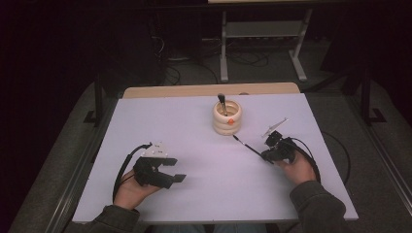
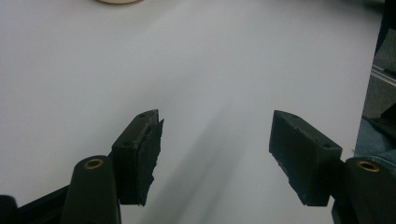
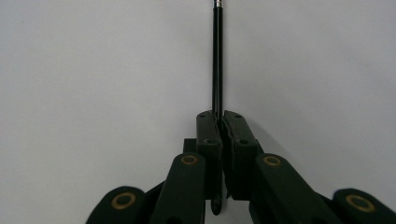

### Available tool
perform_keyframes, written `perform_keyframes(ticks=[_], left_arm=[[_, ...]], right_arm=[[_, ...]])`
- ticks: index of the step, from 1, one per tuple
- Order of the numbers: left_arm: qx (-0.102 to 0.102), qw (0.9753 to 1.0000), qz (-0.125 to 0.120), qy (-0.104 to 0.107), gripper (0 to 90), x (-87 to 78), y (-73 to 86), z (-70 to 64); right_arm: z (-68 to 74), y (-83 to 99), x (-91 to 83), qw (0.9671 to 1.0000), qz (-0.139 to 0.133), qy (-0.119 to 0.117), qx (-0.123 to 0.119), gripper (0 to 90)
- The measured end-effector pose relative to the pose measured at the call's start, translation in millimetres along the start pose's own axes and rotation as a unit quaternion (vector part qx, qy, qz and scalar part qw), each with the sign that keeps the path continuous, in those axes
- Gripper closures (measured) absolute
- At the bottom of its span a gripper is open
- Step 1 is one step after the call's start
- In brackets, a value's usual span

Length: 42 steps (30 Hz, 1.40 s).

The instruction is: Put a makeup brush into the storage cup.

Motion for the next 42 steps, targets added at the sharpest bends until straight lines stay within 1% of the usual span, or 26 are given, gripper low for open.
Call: perform_keyframes(ticks=[3,6,8,9,11,12,13,16,17,21,22,23,24,25,27,28,29,34,35,36,37,39,40,42], left_arm=[[0.0,1.0,-0.001,0.0,33.5,-0.7,0.0,0.6],[0.001,1.0,-0.001,0.0,33.5,-0.3,0.1,0.4],[0.003,1.0,0.0,0.0,33.5,-0.3,-0.4,0.1],[0.003,1.0,0.0,0.0,33.5,-0.2,-0.5,0.2],[0.003,1.0,0.0,0.0,33.4,-0.1,-0.5,0.3],[0.002,1.0,0.001,0.0,33.5,-0.1,-0.3,-0.1],[0.005,1.0,0.003,0.0,33.5,-0.5,-0.4,0.5],[0.004,1.0,0.003,0.0,33.5,-0.7,-0.3,0.8],[0.004,1.0,0.002,-0.001,33.5,-0.4,-0.2,0.9],[0.001,1.0,0.003,0.0,33.5,0.4,0.2,0.6],[0.002,1.0,0.004,0.0,33.5,0.8,0.1,0.6],[0.0,1.0,0.004,0.001,33.4,1.1,0.0,0.1],[0.004,1.0,0.004,0.0,33.4,1.2,-0.3,0.3],[0.009,1.0,0.002,0.001,33.5,1.6,-0.9,0.5],[0.005,1.0,0.0,0.002,33.4,2.1,-1.0,-0.2],[0.005,1.0,-0.001,0.002,33.4,2.3,-1.3,-0.5],[0.005,1.0,0.0,0.002,33.4,2.7,-1.3,-1.2],[0.006,1.0,0.001,0.002,33.5,3.2,-1.3,-1.5],[0.006,1.0,0.003,0.002,33.5,2.5,-1.0,-1.1],[0.006,1.0,0.003,0.002,33.5,2.5,-1.0,-1.1],[0.012,0.9999,0.004,0.002,33.5,1.9,-1.0,-0.1],[0.003,1.0,0.005,0.0,33.5,1.8,0.0,0.0],[0.003,1.0,0.005,0.0,33.5,1.8,0.0,0.0],[0.001,1.0,0.006,0.002,33.5,3.3,0.6,0.5]], right_arm=[[0.9,-0.3,-1.9,1.0,-0.007,-0.006,-0.002,85.0],[1.9,-0.6,-3.0,0.9999,-0.01,-0.007,-0.001,85.0],[4.0,-0.8,-6.1,0.9998,-0.015,-0.012,-0.005,85.0],[4.1,-0.6,-6.4,0.9998,-0.014,-0.016,-0.005,85.0],[4.1,-0.6,-6.2,0.9998,-0.013,-0.015,-0.007,85.0],[4.6,-0.3,-3.3,0.9998,-0.001,-0.016,-0.015,84.9],[4.9,0.0,-1.7,0.9998,0.003,-0.014,-0.015,84.8],[5.6,-0.4,-0.2,0.9997,0.008,-0.015,-0.017,84.1],[5.8,-0.6,-0.2,0.9997,0.009,-0.016,-0.013,83.7],[4.8,-1.1,0.8,0.9998,0.009,-0.017,-0.01,82.8],[4.8,-1.8,0.7,0.9996,0.014,-0.021,-0.008,82.4],[7.0,-5.8,2.6,0.9992,0.033,-0.013,-0.017,82.2],[7.0,-5.8,2.6,0.9992,0.033,-0.013,-0.017,82.2],[10.5,-9.1,4.2,0.9985,0.048,-0.003,-0.025,82.2],[12.3,-11.4,5.2,0.9979,0.059,0.004,-0.026,82.4],[12.3,-11.4,5.2,0.9979,0.059,0.004,-0.026,82.4],[13.9,-12.7,6.1,0.9974,0.065,0.012,-0.029,83.0],[15.1,-13.0,6.0,0.9968,0.069,0.015,-0.037,84.9],[15.5,-13.1,6.0,0.9965,0.068,0.014,-0.045,85.0],[15.5,-13.1,6.0,0.9965,0.068,0.014,-0.045,85.0],[15.1,-12.3,5.4,0.9966,0.064,0.01,-0.051,85.1],[13.5,-10.8,4.6,0.9972,0.055,0.006,-0.049,85.2],[13.5,-10.8,4.6,0.9972,0.055,0.006,-0.049,85.2],[14.3,-7.9,1.7,0.9983,0.039,-0.012,-0.042,85.1]])
Point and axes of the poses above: each handheld gripper's, and its own axes: x roughly forward along the jaws, y roughly out of its underside, z roughly to its left, the point moved 3 cm from there along x, roughly forward along the jaws, and after that the axes turned 8 degrees about -z, right-handed, at the moved point
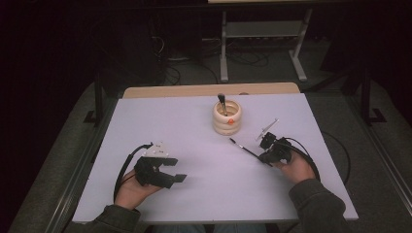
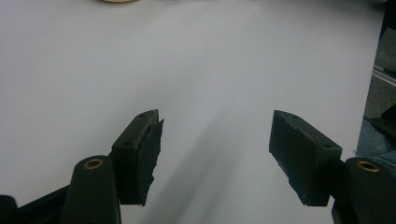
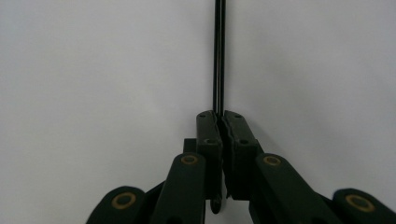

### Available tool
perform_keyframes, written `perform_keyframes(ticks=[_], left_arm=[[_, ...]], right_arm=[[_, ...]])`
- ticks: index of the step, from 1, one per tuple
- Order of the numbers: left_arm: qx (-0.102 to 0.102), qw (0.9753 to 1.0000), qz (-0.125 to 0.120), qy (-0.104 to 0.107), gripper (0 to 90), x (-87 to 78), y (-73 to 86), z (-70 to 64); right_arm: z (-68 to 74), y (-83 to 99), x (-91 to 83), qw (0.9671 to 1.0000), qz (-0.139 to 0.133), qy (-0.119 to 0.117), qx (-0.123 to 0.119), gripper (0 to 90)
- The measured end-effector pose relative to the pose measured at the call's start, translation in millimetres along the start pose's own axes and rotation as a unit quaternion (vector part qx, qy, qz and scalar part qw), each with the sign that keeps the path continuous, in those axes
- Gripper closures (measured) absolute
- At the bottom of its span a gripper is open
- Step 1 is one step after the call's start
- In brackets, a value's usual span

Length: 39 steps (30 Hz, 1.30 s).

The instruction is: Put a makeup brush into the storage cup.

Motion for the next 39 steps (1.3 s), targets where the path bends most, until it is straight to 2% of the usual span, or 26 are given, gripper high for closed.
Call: perform_keyframes(ticks=[4,5,6,11,14,15,16,17,21,26,27,29,33,35,36,39], left_arm=[[0.004,1.0,0.001,0.001,33.5,1.0,-0.3,-0.1],[-0.001,1.0,0.0,0.001,33.5,2.0,-0.7,-2.1],[0.002,1.0,0.001,0.002,33.5,2.3,-0.8,-2.3],[0.0,1.0,0.0,0.006,33.5,5.4,-2.0,-4.8],[0.003,0.9999,0.0,0.011,33.8,7.8,-3.7,-6.0],[0.003,0.9999,-0.002,0.014,33.9,8.7,-4.6,-6.7],[0.002,0.9999,-0.004,0.016,33.9,9.6,-5.7,-7.9],[0.003,0.9998,-0.003,0.018,34.2,10.3,-6.8,-9.0],[0.006,0.9997,-0.007,0.024,34.5,12.9,-10.9,-11.3],[-0.006,0.999,-0.027,0.034,36.8,14.8,-19.7,-13.9],[-0.006,0.999,-0.027,0.034,37.3,14.8,-19.7,-13.9],[-0.014,0.9985,-0.037,0.038,38.6,15.2,-23.8,-14.2],[-0.013,0.9978,-0.044,0.047,39.8,15.9,-27.8,-15.9],[-0.015,0.9974,-0.05,0.049,40.1,16.3,-29.9,-17.5],[-0.014,0.9974,-0.05,0.051,41.0,16.3,-31.0,-17.9],[-0.014,0.9968,-0.055,0.057,43.5,17.2,-34.3,-19.8]], right_arm=[[2.7,1.4,-2.4,1.0,-0.007,-0.005,-0.001,85.1],[3.9,1.6,-3.9,0.9999,-0.014,-0.007,-0.001,85.1],[6.9,1.9,-8.5,0.9993,-0.034,-0.017,0.001,85.1],[15.5,2.1,-17.6,0.9975,-0.064,-0.031,-0.002,85.0],[23.1,0.8,-24.7,0.9956,-0.083,-0.042,-0.003,85.0],[29.8,-2.3,-30.1,0.9939,-0.098,-0.049,-0.01,85.0],[29.8,-2.3,-30.1,0.9939,-0.098,-0.049,-0.01,85.0],[36.6,-6.2,-34.5,0.9922,-0.111,-0.054,-0.019,84.9],[45.2,-10.8,-38.7,0.9904,-0.122,-0.06,-0.024,84.9],[67.3,-24.5,-47.2,0.9831,-0.158,-0.079,-0.049,84.9],[67.3,-24.5,-47.2,0.9831,-0.158,-0.079,-0.049,84.9],[80.1,-31.4,-49.4,0.9786,-0.173,-0.09,-0.065,84.9],[94.0,-38.9,-49.7,0.9723,-0.191,-0.106,-0.083,84.8],[97.3,-40.2,-49.4,0.9716,-0.191,-0.111,-0.085,84.9],[102.4,-42.4,-47.4,0.9692,-0.195,-0.118,-0.093,84.9],[109.3,-43.9,-44.6,0.9672,-0.197,-0.128,-0.097,84.8]])
Point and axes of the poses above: each handheld gripper's, and its own axes: x roughly forward along the jaws, y roughly out of its underside, z roughly to its left, the point moved 3 cm from there along x, roughly forward along the jaws, and after that the axes turned 8 degrees about -z, right-handed, at the moved point
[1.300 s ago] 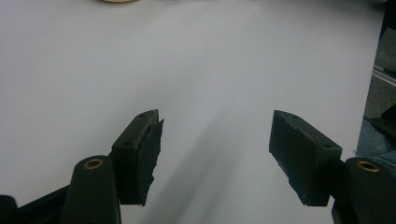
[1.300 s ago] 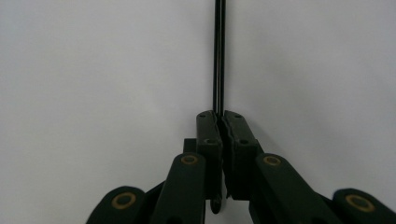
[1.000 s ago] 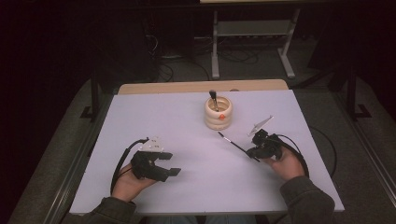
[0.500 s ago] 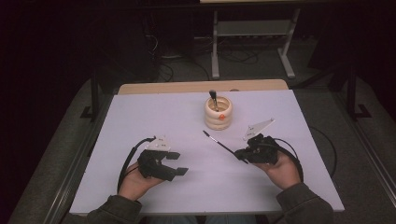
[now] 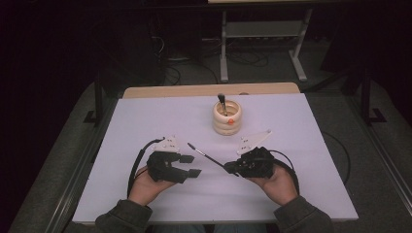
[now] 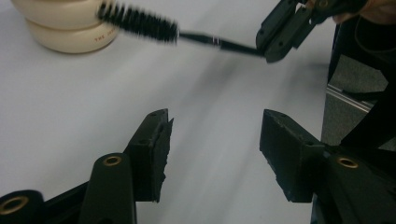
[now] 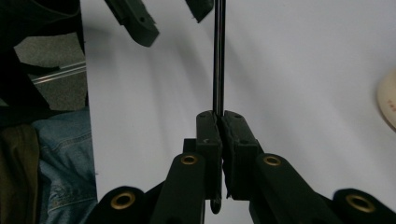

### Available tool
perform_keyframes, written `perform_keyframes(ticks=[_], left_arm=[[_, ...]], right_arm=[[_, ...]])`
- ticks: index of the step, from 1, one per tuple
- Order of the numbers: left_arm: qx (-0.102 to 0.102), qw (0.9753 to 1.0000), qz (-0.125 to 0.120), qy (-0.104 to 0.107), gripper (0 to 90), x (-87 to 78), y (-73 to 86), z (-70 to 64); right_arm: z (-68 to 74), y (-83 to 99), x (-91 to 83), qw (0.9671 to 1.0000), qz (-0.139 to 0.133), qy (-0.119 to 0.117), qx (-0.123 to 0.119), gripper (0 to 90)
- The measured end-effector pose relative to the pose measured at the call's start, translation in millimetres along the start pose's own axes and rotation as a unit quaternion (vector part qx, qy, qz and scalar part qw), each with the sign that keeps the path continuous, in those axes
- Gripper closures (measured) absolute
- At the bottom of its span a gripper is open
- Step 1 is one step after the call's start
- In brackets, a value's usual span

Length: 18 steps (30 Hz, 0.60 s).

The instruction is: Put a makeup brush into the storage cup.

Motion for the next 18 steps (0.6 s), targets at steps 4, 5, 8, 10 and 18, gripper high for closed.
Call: perform_keyframes(ticks=[4,5,8,10,18], left_arm=[[-0.002,0.9999,-0.007,0.011,48.6,1.2,-3.3,0.2],[-0.006,0.9998,-0.012,0.013,49.9,1.4,-3.9,0.4],[-0.013,0.9995,-0.021,0.02,53.6,1.0,-5.2,1.4],[-0.013,0.9995,-0.021,0.02,54.4,1.2,-5.3,1.5],[-0.015,0.9991,-0.03,0.028,62.7,-0.1,-6.3,1.1]], right_arm=[[3.8,0.8,6.7,1.0,-0.004,-0.007,-0.001,84.8],[4.0,1.2,7.9,1.0,-0.004,-0.009,-0.001,84.8],[4.9,2.0,11.2,0.9999,-0.007,-0.013,-0.002,84.8],[5.9,2.1,12.4,0.9999,-0.009,-0.015,0.0,84.8],[9.7,3.3,20.6,0.9996,-0.001,-0.021,-0.016,84.8]])
Point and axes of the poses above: each handheld gripper's, and its own axes: x roughly forward along the jaws, y roughly out of its underside, z roughly to its left, the point moved 3 cm from there along x, roughly forward along the jaws, and after that the axes turned 8 degrees about -z, right-handed, at the moved point
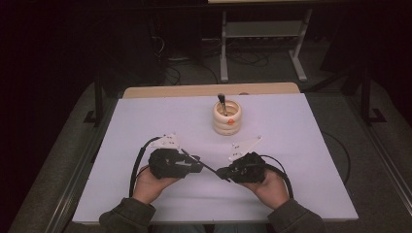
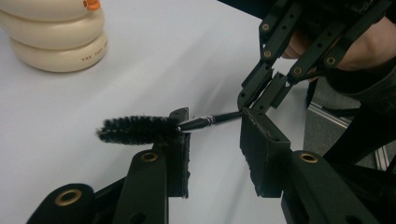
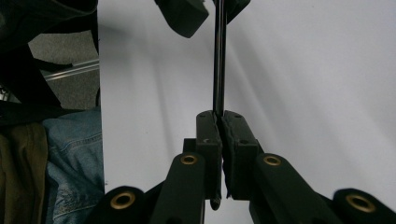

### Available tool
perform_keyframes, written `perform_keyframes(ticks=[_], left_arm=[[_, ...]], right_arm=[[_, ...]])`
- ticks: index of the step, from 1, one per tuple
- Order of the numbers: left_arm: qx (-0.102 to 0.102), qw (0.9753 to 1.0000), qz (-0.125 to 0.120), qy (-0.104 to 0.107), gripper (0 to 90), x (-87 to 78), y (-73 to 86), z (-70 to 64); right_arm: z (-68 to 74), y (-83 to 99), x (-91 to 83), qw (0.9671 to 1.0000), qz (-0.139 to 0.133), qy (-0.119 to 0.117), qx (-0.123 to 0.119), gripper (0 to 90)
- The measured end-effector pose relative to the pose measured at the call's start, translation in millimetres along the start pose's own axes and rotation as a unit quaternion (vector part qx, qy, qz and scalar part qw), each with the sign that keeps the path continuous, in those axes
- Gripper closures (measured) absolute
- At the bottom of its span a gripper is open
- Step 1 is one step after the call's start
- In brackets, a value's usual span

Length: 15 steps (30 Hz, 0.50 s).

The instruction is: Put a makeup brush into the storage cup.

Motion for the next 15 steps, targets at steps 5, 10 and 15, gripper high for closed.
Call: perform_keyframes(ticks=[5,10,15], left_arm=[[-0.005,0.9999,-0.006,0.009,68.6,-1.3,-0.7,-0.2],[-0.012,0.9996,-0.015,0.021,72.1,-2.9,-1.8,0.9],[-0.015,0.9992,-0.021,0.03,78.6,-4.3,-2.5,0.6]], right_arm=[[0.8,0.1,3.3,0.9998,0.007,0.001,-0.017,84.8],[2.3,1.2,8.4,0.9998,0.012,0.0,-0.016,84.8],[3.7,2.0,12.8,0.9993,0.018,-0.002,-0.032,84.7]])
Point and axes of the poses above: each handheld gripper's, and its own axes: x roughly forward along the jaws, y roughly out of its underside, z roughly to its left, the point moved 3 cm from there along x, roughly forward along the jaws, and after that the axes turned 8 degrees about -z, right-handed, at the moved point
